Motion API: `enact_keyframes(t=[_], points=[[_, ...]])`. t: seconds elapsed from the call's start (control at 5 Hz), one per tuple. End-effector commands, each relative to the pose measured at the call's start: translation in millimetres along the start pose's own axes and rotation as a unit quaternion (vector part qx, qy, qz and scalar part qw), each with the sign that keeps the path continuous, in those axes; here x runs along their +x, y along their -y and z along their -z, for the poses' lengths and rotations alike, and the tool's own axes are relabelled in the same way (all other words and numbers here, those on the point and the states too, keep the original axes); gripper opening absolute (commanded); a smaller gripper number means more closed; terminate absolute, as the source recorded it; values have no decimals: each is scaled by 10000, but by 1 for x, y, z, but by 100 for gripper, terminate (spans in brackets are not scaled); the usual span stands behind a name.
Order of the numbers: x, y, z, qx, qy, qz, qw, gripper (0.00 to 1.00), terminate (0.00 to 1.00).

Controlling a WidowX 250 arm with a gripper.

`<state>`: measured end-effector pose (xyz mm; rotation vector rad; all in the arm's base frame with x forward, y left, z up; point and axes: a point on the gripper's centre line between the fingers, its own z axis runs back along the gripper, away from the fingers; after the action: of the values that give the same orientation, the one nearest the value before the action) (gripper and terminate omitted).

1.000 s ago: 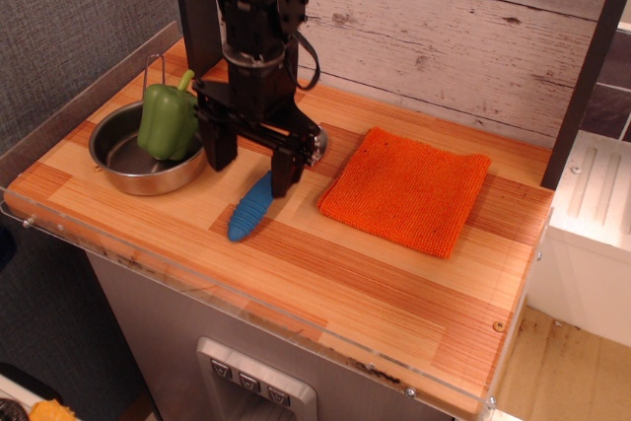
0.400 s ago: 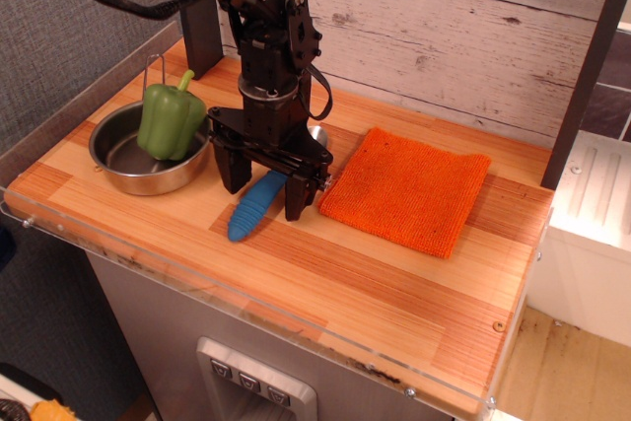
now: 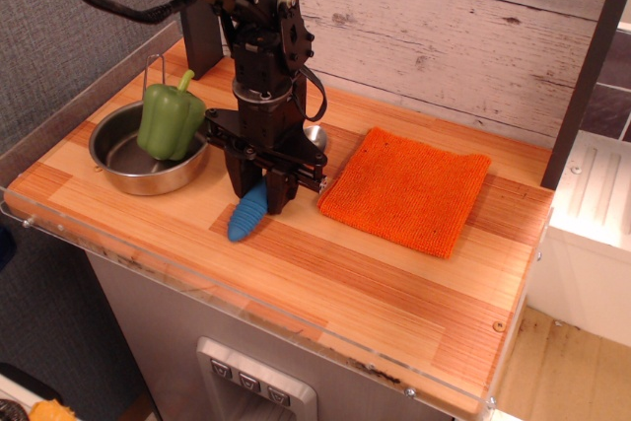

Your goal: Take the blue spoon and put it on the orange towel

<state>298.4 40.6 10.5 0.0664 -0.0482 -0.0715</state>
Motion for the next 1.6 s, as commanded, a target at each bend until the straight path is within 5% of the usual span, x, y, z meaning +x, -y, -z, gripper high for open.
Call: enact_keyframes(t=[0.0, 0.2, 0.4, 0.8, 1.4], points=[[10, -5, -58, -86, 283, 126, 9995, 0, 0], [17, 14, -99, -364, 570, 140, 9976, 0, 0], [30, 50, -106, -613, 611, 417, 9954, 0, 0], [42, 81, -65, -527, 309, 215, 9979, 0, 0], [51, 90, -19, -349, 248, -41, 9991, 0, 0]])
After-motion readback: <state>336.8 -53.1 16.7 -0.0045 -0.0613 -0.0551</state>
